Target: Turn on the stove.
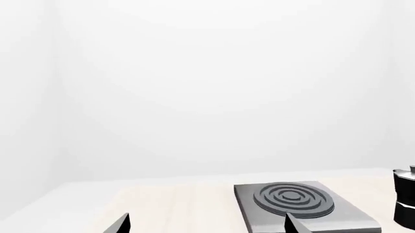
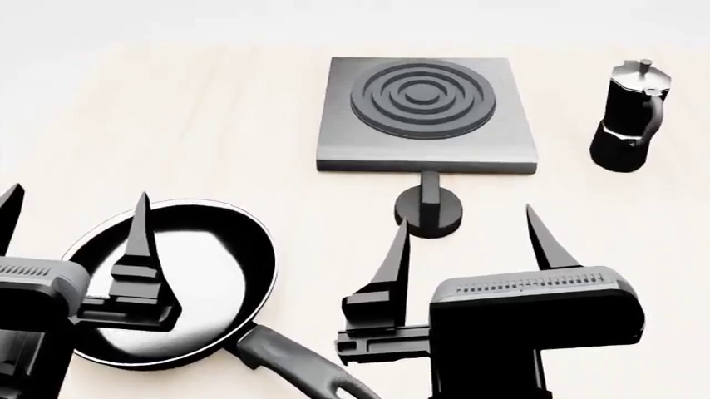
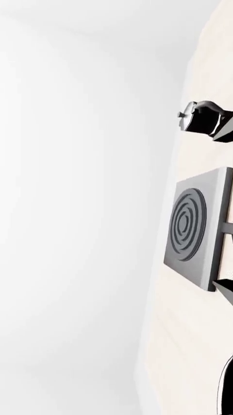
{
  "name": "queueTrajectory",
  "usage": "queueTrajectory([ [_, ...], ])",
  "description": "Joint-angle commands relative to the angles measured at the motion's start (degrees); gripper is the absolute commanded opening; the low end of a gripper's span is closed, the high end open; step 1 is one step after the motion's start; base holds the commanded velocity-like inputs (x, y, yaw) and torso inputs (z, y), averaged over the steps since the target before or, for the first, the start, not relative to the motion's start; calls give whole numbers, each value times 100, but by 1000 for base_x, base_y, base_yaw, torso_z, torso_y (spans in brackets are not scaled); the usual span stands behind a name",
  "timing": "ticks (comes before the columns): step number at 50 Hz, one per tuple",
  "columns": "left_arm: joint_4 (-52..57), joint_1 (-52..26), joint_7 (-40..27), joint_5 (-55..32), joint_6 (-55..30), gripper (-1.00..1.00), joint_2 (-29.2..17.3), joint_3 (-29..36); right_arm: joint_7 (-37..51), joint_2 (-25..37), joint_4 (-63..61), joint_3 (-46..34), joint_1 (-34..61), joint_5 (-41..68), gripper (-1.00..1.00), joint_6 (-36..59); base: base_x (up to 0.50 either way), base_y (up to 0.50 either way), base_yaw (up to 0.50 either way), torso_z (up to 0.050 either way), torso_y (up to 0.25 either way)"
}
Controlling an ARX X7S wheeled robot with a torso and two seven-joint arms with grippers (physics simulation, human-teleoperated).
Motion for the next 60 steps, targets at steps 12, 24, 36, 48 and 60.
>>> queueTrajectory([
  [12,8,-15,-42,-129,10,100,-17,-23,48,20,-1,-8,15,63,100,9,87,0,0,0,0],
  [24,-15,-24,-78,-142,28,100,-39,-5,66,37,-4,-3,17,98,100,-11,88,0,0,0,0],
  [36,11,-27,-122,-181,30,100,-56,-13,93,46,-28,-13,24,132,100,3,88,0,0,0,0],
  [48,-16,-25,-137,-207,52,100,-78,15,119,55,-10,-10,20,165,100,-19,86,0,0,0,0],
  [60,-24,-34,-155,-243,57,100,-97,35,147,69,2,-19,29,188,100,-26,88,0,0,0,0],
])
